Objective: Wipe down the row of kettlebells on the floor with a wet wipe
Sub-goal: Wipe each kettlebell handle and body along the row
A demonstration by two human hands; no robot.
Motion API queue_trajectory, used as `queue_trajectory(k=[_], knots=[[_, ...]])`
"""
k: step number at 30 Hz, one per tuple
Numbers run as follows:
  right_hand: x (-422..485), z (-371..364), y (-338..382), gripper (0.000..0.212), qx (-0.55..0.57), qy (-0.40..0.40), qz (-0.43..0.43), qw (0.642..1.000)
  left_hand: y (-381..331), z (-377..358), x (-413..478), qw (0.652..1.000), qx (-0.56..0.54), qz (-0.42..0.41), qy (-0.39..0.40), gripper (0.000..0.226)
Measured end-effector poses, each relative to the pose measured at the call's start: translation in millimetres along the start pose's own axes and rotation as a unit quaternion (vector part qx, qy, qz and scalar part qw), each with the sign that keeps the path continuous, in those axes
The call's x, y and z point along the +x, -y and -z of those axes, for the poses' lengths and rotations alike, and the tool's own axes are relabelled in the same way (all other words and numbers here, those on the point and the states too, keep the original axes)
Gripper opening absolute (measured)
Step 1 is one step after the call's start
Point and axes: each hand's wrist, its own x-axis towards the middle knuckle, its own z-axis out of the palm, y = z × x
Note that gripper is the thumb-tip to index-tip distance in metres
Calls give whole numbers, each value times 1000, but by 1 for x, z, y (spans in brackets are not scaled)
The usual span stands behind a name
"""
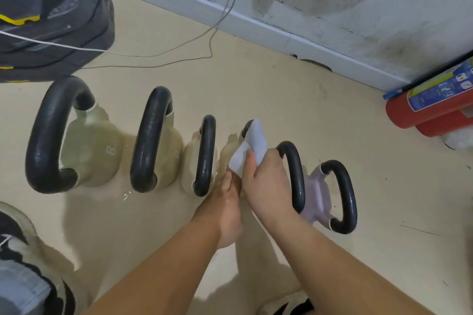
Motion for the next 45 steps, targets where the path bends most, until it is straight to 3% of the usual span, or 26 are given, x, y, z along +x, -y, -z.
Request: queue_trajectory(k=[3, 11, 16, 20, 24, 29, 32, 36, 39, 42, 45], knots=[[-26, -7, -10, 38, 2, -40, 9, 999, 2, -3, -9, 999, -43, -17, -9, 101], [-49, -29, -30, 28, 18, -7, -52, 998, 9, -19, -25, 1000, -25, -7, 11, 90], [-58, -40, -40, 24, 140, 31, -112, 983, 6, -18, -28, 998, -56, 8, -5, 72], [-45, -29, -22, 37, 139, -27, -62, 988, 15, -15, -19, 998, -54, 26, -10, 86], [-30, -13, -2, 14, 70, -62, -26, 995, 13, -22, -18, 999, -20, 13, -23, 88], [26, 12, 16, 44, -33, 88, -51, 994, 4, -21, -21, 999, -42, 20, -24, 89], [36, 21, 20, 39, 68, 138, -33, 988, -2, -12, -24, 997, -55, 41, -22, 85], [5, 11, 8, 19, 56, 41, -14, 997, -3, -8, -24, 998, -39, 50, -26, 86], [-26, -4, -11, 17, 14, -21, -23, 999, -3, -7, -28, 998, -39, 52, -14, 87], [-38, -10, -20, 28, 16, -37, -33, 999, -6, -9, -31, 996, -51, 69, -14, 84], [-45, -16, -30, 36, -12, 8, -48, 999, -10, -14, -34, 993, -82, 69, -43, 82]])
